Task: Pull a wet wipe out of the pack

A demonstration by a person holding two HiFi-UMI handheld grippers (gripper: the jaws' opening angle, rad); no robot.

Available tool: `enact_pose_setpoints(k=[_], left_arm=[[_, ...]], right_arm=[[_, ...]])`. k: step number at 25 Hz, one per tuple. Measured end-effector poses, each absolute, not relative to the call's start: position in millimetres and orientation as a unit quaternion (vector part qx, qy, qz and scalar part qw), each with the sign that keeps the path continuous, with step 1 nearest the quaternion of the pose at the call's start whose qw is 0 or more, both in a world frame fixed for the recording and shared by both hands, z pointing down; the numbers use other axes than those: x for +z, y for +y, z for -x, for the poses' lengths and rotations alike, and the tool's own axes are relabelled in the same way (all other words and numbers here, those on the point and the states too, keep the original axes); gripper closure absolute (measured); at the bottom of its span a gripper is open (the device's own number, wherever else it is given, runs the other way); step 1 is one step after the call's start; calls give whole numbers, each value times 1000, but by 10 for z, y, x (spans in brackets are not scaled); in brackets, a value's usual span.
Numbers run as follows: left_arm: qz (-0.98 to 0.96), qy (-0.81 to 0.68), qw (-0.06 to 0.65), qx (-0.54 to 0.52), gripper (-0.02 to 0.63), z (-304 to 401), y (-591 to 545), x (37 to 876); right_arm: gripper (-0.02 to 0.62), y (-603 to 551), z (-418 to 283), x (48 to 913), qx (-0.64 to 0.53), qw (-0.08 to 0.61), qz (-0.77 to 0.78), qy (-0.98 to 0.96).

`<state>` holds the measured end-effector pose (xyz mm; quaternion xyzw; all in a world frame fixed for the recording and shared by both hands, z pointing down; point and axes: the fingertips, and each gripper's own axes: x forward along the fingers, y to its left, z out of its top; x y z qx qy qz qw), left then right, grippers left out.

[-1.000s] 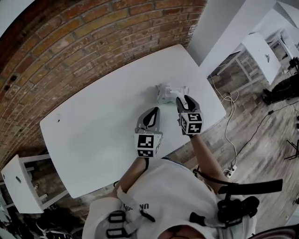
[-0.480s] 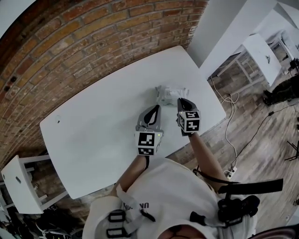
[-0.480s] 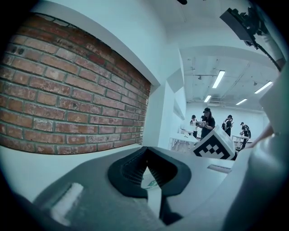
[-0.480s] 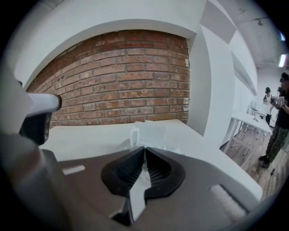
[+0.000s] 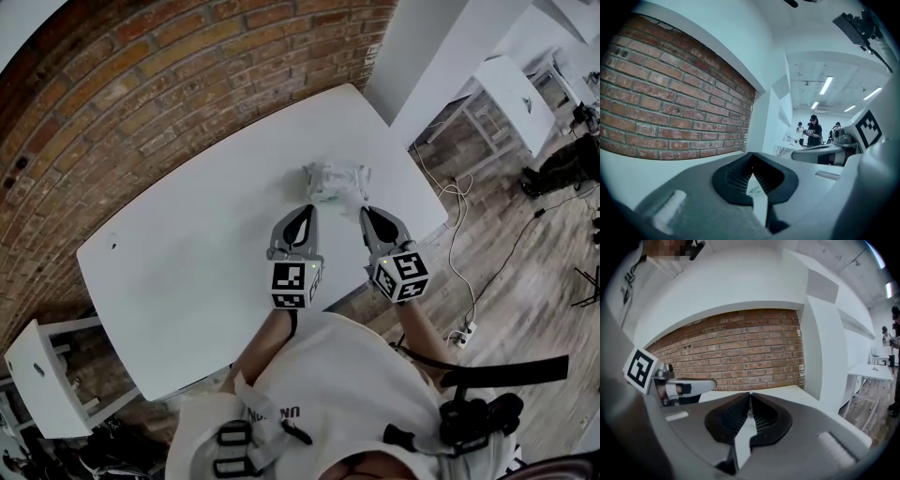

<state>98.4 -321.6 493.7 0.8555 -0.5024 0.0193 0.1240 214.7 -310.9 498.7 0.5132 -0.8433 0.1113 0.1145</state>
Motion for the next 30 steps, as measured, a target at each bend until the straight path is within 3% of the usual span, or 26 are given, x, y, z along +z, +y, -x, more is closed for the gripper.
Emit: enact_pose_setpoints(k=[11, 12, 13, 15, 17, 22, 25, 28, 30], left_arm=[[-857, -498, 130, 26, 603, -999, -3151, 4992], [-857, -498, 130, 26, 603, -997, -3150, 5001], [-857, -499, 131, 27, 603, -995, -3150, 5009], [-856, -499, 131, 28, 603, -990, -3150, 5023], [-856, -499, 130, 28, 603, -986, -3144, 5021], [-858, -497, 124, 23, 603, -980, -3145, 4968], [-859, -497, 119, 20, 603, -978, -3153, 4933], [-863, -491, 116, 21, 603, -1021, -3122, 4903], [-865, -488, 114, 20, 603, -1043, -3105, 4884]], right_arm=[[578, -2513, -1651, 6471, 248, 234, -415, -844], [557, -2465, -1648, 6537, 262, 241, -406, -841], [495, -2424, -1650, 6585, 274, 248, -398, -840], [466, -2367, -1665, 6622, 286, 258, -384, -839], [388, -2326, -1692, 6573, 281, 265, -374, -843], [380, -2425, -1759, 6110, 237, 231, -387, -861], [414, -2656, -1771, 5592, 189, 168, -418, -873], [580, -2793, -1782, 5284, 146, 127, -449, -872], [589, -2835, -1799, 5161, 125, 109, -468, -868]])
